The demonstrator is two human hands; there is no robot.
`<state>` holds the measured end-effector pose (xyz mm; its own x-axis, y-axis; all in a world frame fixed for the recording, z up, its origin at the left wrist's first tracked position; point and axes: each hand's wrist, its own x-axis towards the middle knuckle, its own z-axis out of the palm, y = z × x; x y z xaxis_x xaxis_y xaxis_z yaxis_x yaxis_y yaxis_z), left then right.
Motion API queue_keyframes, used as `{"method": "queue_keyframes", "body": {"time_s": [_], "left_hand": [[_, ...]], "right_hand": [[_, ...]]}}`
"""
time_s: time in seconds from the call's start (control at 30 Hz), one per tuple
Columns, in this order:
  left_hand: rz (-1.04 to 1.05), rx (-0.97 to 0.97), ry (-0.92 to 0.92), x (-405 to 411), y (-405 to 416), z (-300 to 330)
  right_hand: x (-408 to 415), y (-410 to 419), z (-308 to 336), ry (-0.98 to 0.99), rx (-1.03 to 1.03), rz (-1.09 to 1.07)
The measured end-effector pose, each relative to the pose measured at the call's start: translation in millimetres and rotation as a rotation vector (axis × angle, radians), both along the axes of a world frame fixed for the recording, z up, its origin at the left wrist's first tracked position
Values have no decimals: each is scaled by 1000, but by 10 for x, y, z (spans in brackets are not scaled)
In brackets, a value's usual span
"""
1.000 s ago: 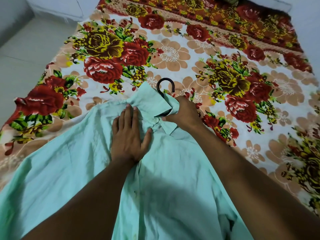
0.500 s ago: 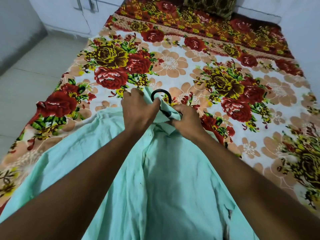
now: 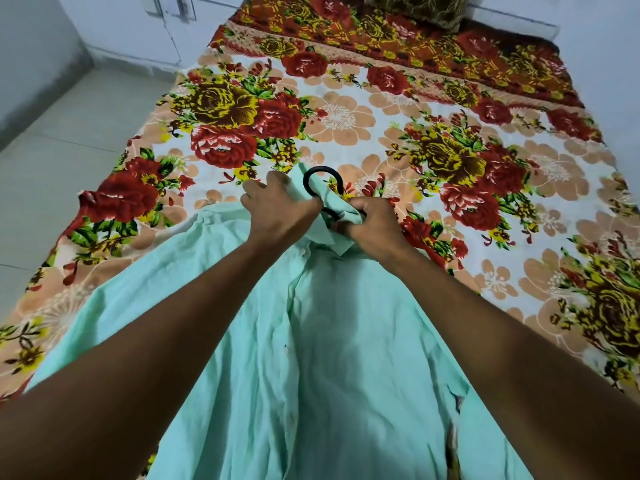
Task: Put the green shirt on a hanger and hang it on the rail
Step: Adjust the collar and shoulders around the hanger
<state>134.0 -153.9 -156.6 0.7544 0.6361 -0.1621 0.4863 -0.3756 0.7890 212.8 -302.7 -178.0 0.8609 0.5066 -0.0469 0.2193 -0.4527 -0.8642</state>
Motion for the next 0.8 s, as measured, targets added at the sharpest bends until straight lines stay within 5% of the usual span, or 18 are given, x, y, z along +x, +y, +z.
{"method": "queue_keyframes", "body": {"time_s": [0.3,0.47,0.53,0.7,0.8], "left_hand": [[-52,211,-31,-92,-115,-99],[108,220,-163,-221,110,-106],[191,9,-173,-204,237,-34],[371,-911,-161,-182,654,132],[387,-1068,-136,-246,687,105]], "right_hand": [[-28,-14,-21,31,9,-24],[-41,-37,-36,31,-13,-28],[-43,-42,-43,30,-14,-31],[-29,-33,-89,31,-23,-55],[-22,-29,-114,26,-30,-59]]}}
